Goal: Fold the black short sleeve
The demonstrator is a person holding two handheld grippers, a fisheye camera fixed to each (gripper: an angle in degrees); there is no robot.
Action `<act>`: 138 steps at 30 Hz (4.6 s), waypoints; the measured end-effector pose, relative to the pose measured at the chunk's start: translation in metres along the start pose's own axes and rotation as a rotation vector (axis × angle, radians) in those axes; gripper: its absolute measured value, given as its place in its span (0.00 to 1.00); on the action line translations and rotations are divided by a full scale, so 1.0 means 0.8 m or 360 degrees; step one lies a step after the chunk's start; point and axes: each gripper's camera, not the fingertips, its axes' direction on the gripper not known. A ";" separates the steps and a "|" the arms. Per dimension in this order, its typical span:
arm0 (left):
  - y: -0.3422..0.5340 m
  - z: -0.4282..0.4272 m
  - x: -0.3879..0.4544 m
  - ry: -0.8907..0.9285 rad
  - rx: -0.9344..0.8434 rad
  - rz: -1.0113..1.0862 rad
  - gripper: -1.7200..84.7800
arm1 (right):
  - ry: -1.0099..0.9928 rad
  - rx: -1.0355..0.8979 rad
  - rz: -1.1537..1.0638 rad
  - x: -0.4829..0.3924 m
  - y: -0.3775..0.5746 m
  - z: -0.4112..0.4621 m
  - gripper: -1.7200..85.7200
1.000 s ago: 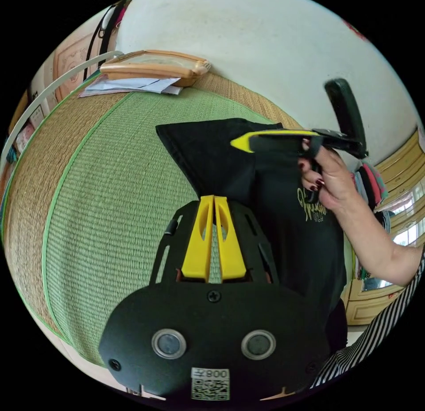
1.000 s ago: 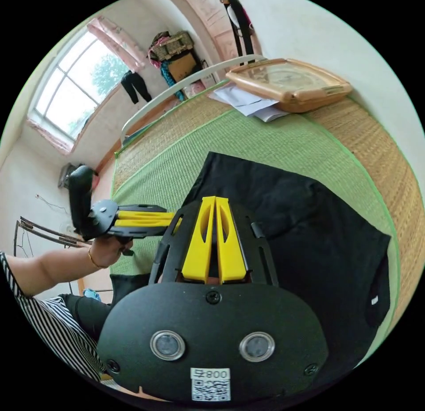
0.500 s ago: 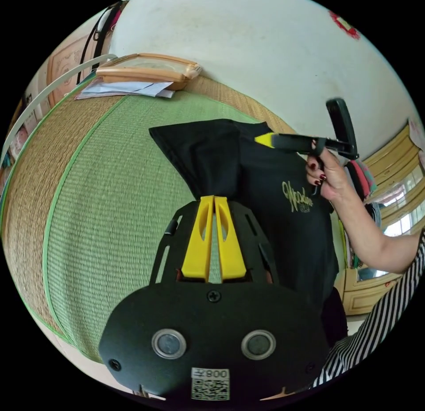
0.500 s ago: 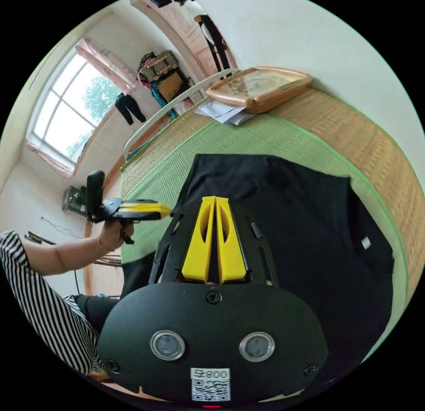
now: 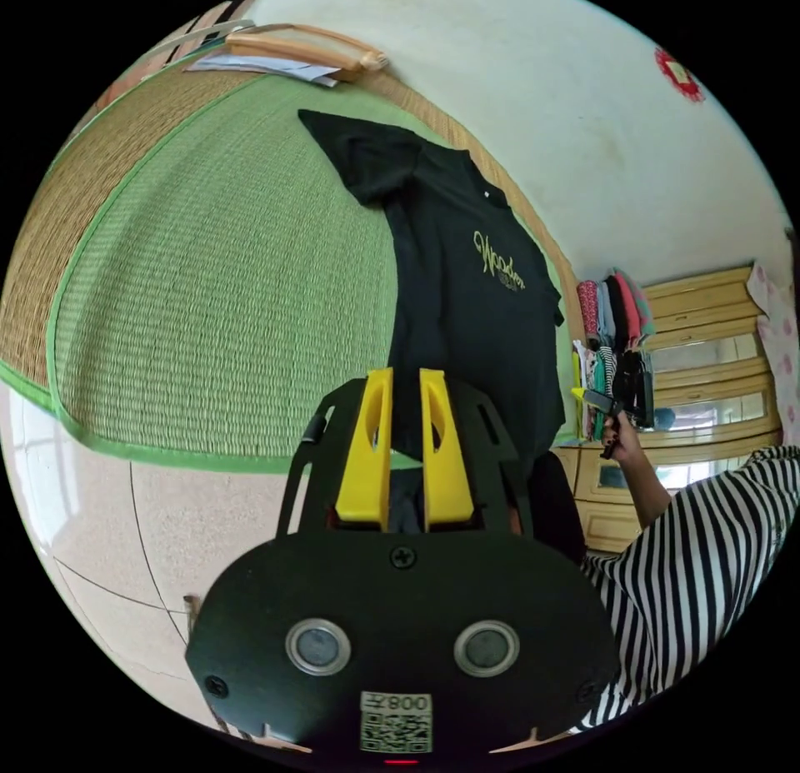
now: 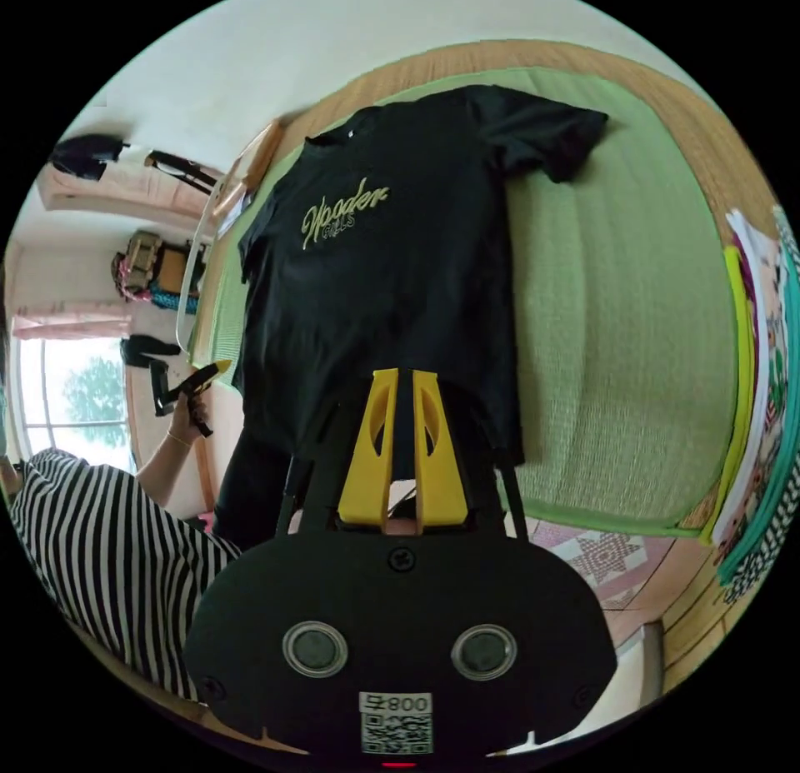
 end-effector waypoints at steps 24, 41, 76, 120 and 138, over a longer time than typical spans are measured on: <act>-0.005 -0.015 0.095 -0.0397 -0.0175 0.0088 0.02 | 0.0220 -0.0041 0.0039 0.124 0.108 0.062 0.02; -0.121 -0.021 0.351 -0.0085 -0.0059 0.0754 0.02 | -0.0059 0.0520 -0.0252 0.166 -0.001 0.071 0.02; -0.211 -0.205 0.656 -0.0008 0.0045 0.0699 0.03 | 0.0131 0.0828 -0.0309 0.210 -0.056 0.208 0.04; -0.201 -0.129 1.271 0.0077 -0.0526 0.1678 0.03 | -0.0191 0.0778 0.0023 0.370 -0.020 0.370 0.04; -0.213 -0.271 1.081 0.0378 -0.0290 0.1020 0.04 | -0.0294 0.0715 -0.0472 0.262 -0.076 0.396 0.04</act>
